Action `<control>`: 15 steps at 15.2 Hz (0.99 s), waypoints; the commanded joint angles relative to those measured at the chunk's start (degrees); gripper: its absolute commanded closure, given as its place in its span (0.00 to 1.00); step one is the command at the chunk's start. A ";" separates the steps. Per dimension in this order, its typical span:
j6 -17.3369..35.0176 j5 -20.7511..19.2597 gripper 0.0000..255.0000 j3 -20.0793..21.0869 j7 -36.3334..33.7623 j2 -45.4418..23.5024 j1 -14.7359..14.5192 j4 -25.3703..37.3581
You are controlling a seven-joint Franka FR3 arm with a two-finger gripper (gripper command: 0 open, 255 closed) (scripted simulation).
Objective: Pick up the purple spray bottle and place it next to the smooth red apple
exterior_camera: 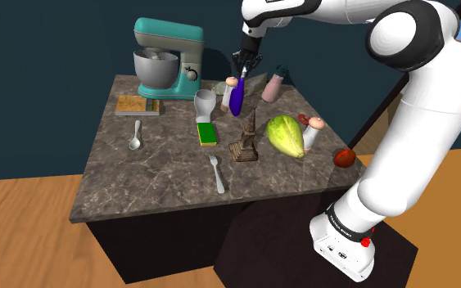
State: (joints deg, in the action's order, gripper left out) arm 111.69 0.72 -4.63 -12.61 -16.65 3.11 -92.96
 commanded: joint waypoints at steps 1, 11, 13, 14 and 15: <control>-1.49 -0.02 1.00 -0.01 -0.01 0.28 0.00 1.20; -9.03 -0.06 1.00 -0.05 0.01 0.69 0.06 8.34; -10.61 -0.06 1.00 -0.06 0.02 0.59 0.08 10.01; -11.41 -0.05 1.00 -0.07 0.02 0.53 0.09 10.88; -12.22 -0.05 1.00 -0.07 0.03 0.44 0.11 11.77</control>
State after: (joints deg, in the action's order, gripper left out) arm 100.40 0.66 -4.69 -12.63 -16.05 3.17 -82.28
